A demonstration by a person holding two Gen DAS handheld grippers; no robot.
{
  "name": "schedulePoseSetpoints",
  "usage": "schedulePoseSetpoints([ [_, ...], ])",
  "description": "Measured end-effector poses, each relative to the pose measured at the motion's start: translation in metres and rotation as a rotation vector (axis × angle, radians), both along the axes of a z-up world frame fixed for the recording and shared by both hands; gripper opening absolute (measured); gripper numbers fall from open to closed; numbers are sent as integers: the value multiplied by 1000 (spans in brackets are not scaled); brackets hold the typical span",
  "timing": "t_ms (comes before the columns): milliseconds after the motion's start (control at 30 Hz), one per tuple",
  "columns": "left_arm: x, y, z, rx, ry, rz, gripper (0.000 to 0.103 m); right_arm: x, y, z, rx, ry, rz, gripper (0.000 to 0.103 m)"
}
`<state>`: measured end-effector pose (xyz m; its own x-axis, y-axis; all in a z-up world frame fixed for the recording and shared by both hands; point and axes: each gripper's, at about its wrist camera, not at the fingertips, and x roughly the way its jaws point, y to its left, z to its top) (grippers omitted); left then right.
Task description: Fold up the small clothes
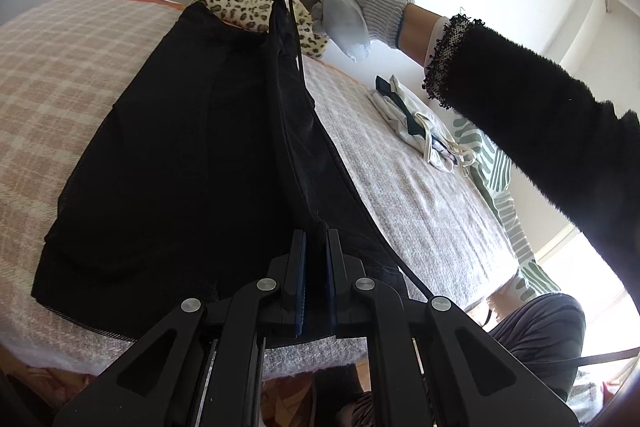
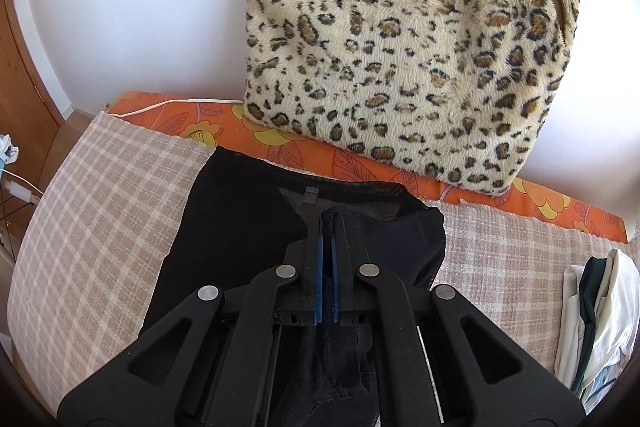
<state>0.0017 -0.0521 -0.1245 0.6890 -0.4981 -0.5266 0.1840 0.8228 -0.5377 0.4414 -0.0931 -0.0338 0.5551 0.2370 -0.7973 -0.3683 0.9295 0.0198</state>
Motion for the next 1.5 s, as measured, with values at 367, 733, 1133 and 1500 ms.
schedulePoseSetpoints([
  [367,2,0,2,2,9,15,7,1,30,-20,-4,32,36,4],
  [733,-16,10,15,55,35,54,29,-23,23,17,169,27,106,59],
  [1133,-18,69,53,187,-7,58,39,-123,-71,54,255,14,90,59],
  [1500,7,112,50,232,79,34,44,-261,-160,-12,264,224,48,59],
])
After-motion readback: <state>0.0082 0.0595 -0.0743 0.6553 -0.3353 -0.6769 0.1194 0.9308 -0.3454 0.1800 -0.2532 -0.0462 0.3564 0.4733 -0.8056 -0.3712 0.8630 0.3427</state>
